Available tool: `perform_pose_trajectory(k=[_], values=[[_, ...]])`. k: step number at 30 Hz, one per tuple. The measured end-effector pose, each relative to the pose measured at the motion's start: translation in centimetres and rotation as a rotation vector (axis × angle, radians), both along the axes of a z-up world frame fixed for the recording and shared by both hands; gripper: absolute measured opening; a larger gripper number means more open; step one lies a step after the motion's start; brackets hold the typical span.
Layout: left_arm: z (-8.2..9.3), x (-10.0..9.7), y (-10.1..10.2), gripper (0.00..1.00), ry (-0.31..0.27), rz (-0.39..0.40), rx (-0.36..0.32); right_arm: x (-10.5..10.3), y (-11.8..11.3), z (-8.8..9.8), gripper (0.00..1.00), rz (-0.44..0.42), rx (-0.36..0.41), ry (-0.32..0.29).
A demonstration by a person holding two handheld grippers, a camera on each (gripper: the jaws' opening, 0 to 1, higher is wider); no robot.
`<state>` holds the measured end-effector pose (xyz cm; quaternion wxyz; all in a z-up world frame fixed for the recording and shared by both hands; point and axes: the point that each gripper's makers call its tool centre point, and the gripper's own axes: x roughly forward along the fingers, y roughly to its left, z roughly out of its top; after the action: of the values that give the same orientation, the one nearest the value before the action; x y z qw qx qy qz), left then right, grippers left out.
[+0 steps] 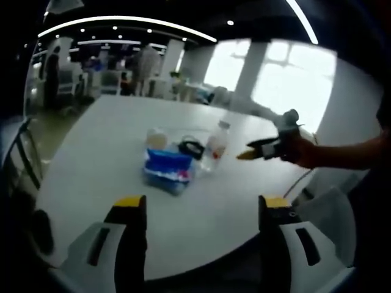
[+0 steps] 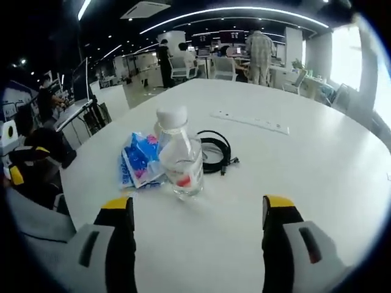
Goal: Arrange the tabletop items into an orderly group along one side of the table until the central work area is clear of visible clutter.
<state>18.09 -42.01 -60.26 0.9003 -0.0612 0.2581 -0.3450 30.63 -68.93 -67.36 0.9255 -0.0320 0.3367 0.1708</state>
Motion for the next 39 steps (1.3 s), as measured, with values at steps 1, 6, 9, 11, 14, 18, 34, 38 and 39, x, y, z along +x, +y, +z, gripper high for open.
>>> perform_pose_trajectory(k=[1, 6, 9, 11, 14, 18, 34, 38, 39], values=[[0.0, 0.0, 0.0, 0.72, 0.000, -0.001, 0.000, -0.1, -0.1, 0.0, 0.87, -0.002, -0.004, -0.001], [0.0, -0.1, -0.1, 0.74, -0.001, -0.007, 0.000, -0.4, -0.4, 0.3, 0.88, -0.007, -0.007, -0.014], [0.0, -0.1, -0.2, 0.75, -0.002, -0.014, -0.003, -1.3, -0.5, 0.6, 0.89, 0.000, -0.004, -0.025], [0.0, -0.1, -0.3, 0.75, -0.003, -0.019, -0.001, -2.1, -0.7, 0.8, 0.89, -0.002, 0.002, -0.030], [0.2, 0.4, -0.8, 0.76, -0.009, -0.052, 0.016, -3.9, -1.0, 1.1, 0.90, -0.021, 0.015, -0.044], [0.7, 1.8, -3.1, 0.76, -0.034, -0.103, 0.004, -5.6, -1.2, 1.1, 0.92, -0.024, 0.022, -0.038], [0.3, 5.4, -9.1, 0.78, -0.066, -0.215, 0.005, -8.7, -1.5, 1.0, 0.94, -0.050, 0.058, -0.032], [0.5, 6.7, -11.3, 0.78, -0.081, -0.239, -0.005, -9.6, -2.0, 1.1, 0.94, -0.052, 0.050, -0.032], [0.5, 7.1, -11.9, 0.78, -0.082, -0.246, -0.007, -9.7, -2.1, 1.2, 0.94, -0.056, 0.051, -0.032]])
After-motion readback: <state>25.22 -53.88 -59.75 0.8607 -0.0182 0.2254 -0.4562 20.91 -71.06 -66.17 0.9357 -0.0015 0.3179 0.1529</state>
